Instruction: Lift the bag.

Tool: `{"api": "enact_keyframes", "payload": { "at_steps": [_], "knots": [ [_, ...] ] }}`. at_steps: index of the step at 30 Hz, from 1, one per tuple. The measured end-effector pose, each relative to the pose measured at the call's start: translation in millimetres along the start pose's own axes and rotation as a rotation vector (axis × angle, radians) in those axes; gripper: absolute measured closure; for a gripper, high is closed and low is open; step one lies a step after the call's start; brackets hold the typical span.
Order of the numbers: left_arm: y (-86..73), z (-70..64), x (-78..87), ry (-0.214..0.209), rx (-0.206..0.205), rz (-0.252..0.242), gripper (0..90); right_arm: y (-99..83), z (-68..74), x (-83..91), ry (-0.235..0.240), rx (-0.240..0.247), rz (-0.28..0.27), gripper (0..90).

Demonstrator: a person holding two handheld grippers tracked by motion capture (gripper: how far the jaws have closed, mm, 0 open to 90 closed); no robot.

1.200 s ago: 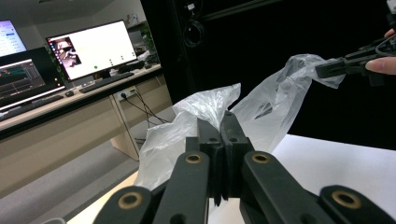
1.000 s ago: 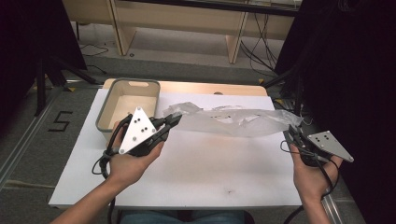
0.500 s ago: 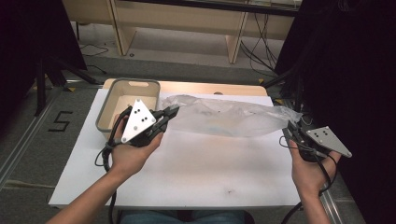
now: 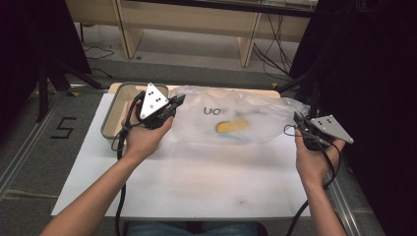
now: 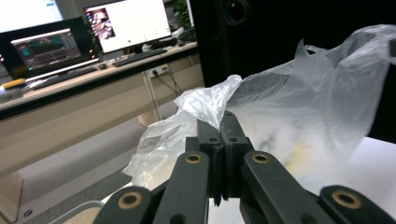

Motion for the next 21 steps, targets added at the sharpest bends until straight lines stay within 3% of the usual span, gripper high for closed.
{"api": "enact_keyframes", "payload": {
  "at_steps": [9,21],
  "knots": [
    [-11.5,16.1,-34.3,0.039,0.025,0.042,89.3,5.2,2.1,-32.4,-0.014,-0.023,0.003,89.9],
    [-27.7,26.3,-67.1,0.077,0.028,0.107,89.3,1.6,10.5,-73.7,-0.021,-0.046,0.031,89.8]
  ]
}}
Point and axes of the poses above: each handheld gripper's, and its own axes: x roughly backward along the jaws, y roughly out of its top, z roughly to its left, the point moved 2 cm from there along -x, roughly forward along the jaws, and after that the axes turned 13 degrees about -x, right-handed, at the moved point
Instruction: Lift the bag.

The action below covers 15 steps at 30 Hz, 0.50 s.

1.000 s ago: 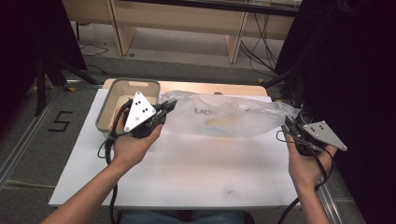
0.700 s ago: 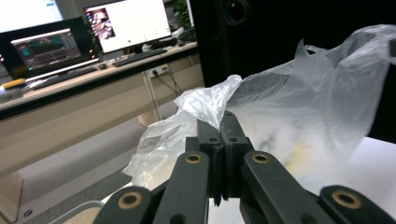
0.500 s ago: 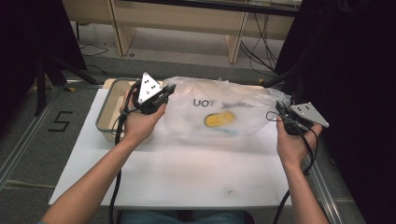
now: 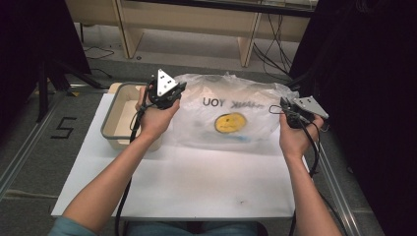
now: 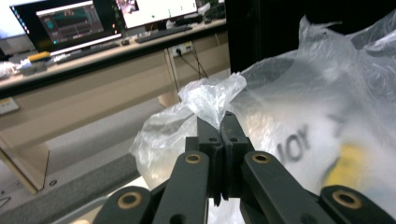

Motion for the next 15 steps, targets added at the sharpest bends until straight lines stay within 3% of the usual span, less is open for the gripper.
{"api": "enact_keyframes", "payload": {
  "at_steps": [15],
  "knots": [
    [-28.2,-1.5,-26.0,-0.011,0.041,0.115,88.9,-20.0,7.6,-28.6,0.014,-0.004,0.098,89.6]
  ]
}}
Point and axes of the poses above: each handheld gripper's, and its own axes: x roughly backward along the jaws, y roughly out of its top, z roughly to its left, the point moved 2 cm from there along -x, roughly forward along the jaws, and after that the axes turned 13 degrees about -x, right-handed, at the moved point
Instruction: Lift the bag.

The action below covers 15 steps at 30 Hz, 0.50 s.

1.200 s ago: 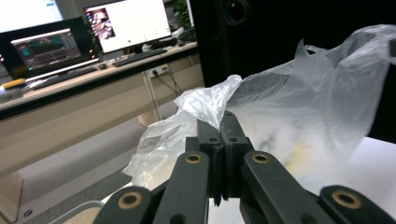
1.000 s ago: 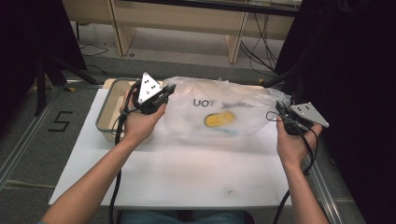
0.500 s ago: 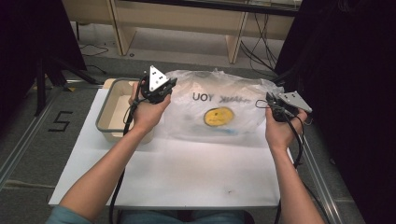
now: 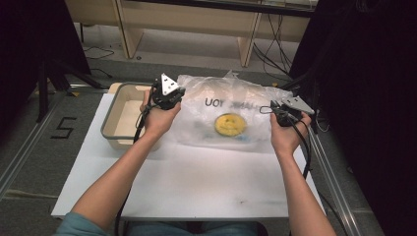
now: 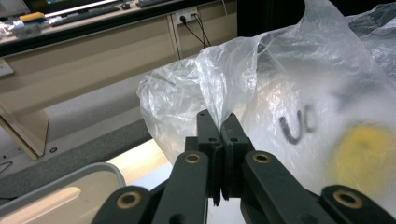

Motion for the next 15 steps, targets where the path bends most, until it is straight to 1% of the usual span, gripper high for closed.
{"api": "enact_keyframes", "payload": {
  "at_steps": [3,6,10,15],
  "knots": [
    [-1.5,-0.8,-2.5,-0.002,0.009,0.003,88.6,-1.5,-0.7,-2.5,0.001,-0.004,0.015,89.6],
    [-1.0,-1.7,-2.1,-0.004,0.006,-0.001,88.0,-1.3,-0.5,-2.3,0.012,-0.005,0.018,89.4],
    [0.3,-2.7,0.9,-0.004,0.017,-0.016,84.9,0.1,-0.5,1.8,0.018,-0.004,0.005,88.9],
    [2.9,-2.5,4.8,-0.003,0.019,-0.031,80.0,3.0,-2.2,8.1,0.021,-0.006,-0.014,86.4]
  ]
}}
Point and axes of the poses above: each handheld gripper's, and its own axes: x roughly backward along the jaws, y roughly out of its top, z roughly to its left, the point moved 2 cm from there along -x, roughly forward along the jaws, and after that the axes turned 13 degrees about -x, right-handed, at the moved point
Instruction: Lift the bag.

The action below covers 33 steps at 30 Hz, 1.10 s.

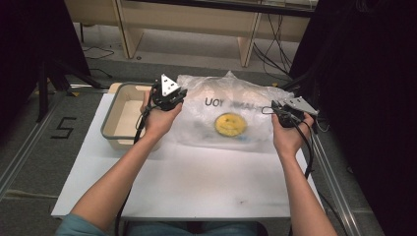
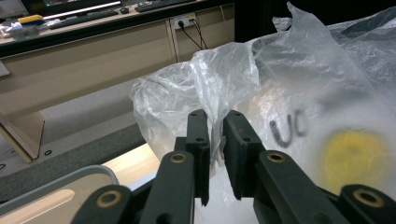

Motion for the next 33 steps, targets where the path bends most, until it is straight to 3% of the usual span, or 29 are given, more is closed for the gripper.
{"api": "enact_keyframes", "payload": {
  "at_steps": [19,24,29,33],
  "knots": [
    [3.3,-2.6,4.0,0.006,-0.007,-0.005,59.9,4.2,-1.1,9.9,-0.001,0.016,-0.044,70.2],
    [4.2,-2.1,6.8,0.012,0.018,-0.001,49.7,6.7,-0.5,13.6,0.018,0.030,-0.085,58.9],
    [5.4,-2.3,11.4,0.015,0.022,0.003,38.6,8.6,-1.1,18.1,0.051,0.023,-0.101,44.9],
    [6.1,-3.6,14.9,0.026,0.019,0.001,33.3,10.3,-4.4,21.1,0.047,0.018,-0.119,34.8]
  ]
}}
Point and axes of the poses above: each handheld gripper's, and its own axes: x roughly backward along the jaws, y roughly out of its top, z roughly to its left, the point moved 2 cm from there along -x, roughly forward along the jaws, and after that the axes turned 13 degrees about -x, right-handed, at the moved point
